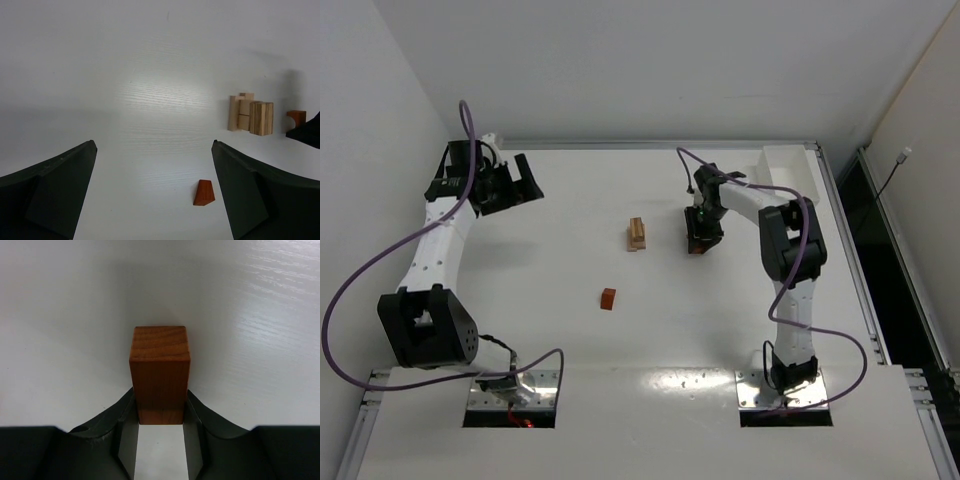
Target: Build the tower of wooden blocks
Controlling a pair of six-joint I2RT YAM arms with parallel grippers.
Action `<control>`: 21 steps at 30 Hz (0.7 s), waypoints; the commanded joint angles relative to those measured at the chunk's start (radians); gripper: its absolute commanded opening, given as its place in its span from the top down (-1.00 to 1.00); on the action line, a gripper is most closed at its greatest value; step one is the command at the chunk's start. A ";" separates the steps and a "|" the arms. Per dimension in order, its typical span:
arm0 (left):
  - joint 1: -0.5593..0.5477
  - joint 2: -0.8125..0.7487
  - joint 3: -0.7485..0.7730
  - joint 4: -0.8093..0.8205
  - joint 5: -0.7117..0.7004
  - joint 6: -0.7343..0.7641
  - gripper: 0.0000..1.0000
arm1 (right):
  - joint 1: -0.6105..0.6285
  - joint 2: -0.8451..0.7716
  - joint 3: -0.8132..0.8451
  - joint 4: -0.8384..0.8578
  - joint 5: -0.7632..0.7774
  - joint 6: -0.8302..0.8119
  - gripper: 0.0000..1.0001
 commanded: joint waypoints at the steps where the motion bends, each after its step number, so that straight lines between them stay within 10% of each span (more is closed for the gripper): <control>1: 0.016 0.008 0.038 0.027 0.037 -0.017 -0.98 | 0.003 0.000 0.033 0.013 0.054 -0.001 0.74; 11: 0.016 0.049 0.012 0.038 0.092 -0.026 -0.98 | 0.003 -0.098 -0.002 0.120 0.040 -0.019 -0.24; 21: 0.007 0.058 0.009 0.056 0.112 -0.035 -0.98 | 0.014 -0.163 -0.045 0.185 0.070 -0.019 -0.07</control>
